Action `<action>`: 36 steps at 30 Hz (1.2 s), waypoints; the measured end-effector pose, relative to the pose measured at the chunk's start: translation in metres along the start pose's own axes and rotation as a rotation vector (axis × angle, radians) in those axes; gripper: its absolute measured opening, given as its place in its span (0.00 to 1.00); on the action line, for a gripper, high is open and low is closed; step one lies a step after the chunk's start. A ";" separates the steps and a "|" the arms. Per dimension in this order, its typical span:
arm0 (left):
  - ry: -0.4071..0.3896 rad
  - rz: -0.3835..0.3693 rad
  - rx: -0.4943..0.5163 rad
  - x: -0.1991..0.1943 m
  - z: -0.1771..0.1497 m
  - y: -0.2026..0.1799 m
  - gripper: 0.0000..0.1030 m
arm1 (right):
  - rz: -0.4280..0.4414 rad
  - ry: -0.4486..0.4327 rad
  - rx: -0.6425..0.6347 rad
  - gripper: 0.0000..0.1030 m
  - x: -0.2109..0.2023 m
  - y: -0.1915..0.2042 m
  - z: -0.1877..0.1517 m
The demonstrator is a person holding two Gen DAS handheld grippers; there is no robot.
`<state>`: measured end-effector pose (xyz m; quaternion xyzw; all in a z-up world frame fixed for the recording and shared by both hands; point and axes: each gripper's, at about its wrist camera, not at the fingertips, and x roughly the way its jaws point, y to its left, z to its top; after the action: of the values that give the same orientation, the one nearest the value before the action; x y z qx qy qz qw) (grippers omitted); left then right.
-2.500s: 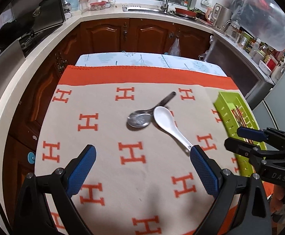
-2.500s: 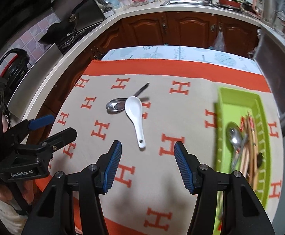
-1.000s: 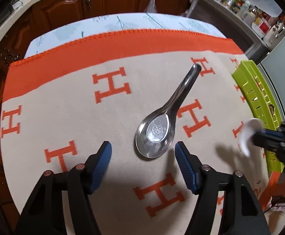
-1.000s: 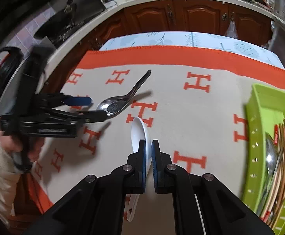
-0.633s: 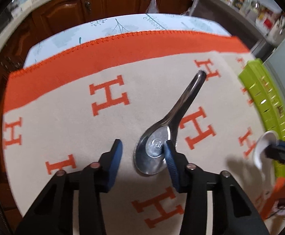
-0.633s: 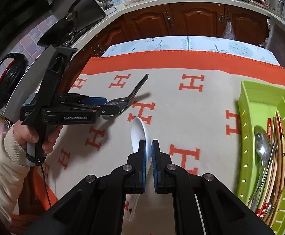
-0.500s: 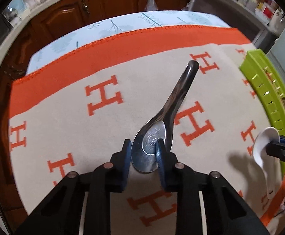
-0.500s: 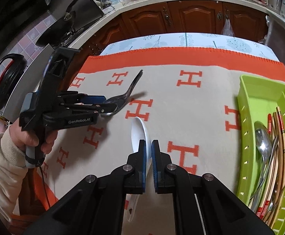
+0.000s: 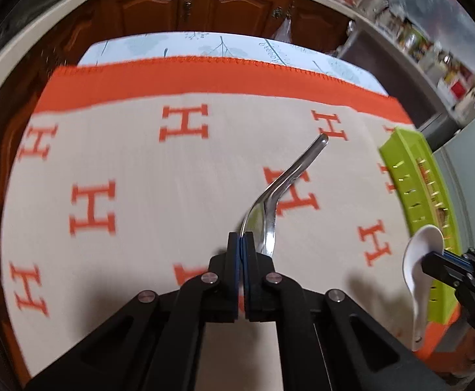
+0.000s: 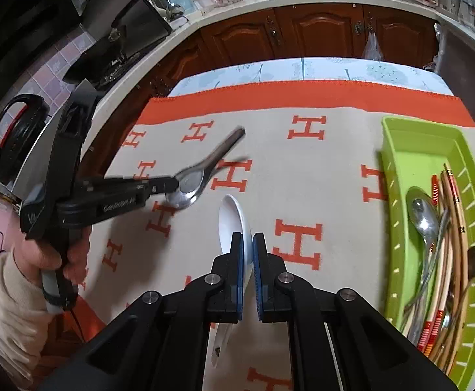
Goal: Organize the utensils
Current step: 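Place the steel spoon in the tray with the left tool while the right places the white spoon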
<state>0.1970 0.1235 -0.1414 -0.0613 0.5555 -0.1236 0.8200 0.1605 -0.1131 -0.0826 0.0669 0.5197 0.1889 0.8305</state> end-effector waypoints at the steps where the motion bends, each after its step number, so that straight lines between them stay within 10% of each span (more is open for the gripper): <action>1: -0.004 -0.032 -0.027 -0.004 -0.006 0.001 0.00 | 0.006 -0.007 0.003 0.05 -0.005 -0.001 -0.002; 14: -0.045 -0.254 -0.115 -0.035 -0.047 -0.048 0.00 | -0.014 -0.074 0.087 0.05 -0.069 -0.039 -0.027; 22: -0.036 -0.322 -0.075 -0.034 -0.038 -0.133 0.00 | -0.224 -0.100 0.117 0.05 -0.113 -0.103 -0.040; 36: 0.026 -0.211 -0.114 0.038 0.008 -0.217 0.03 | -0.398 0.006 0.078 0.05 -0.091 -0.164 -0.073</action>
<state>0.1885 -0.0956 -0.1213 -0.1641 0.5628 -0.1784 0.7903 0.1005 -0.3050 -0.0892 -0.0054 0.5322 0.0011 0.8466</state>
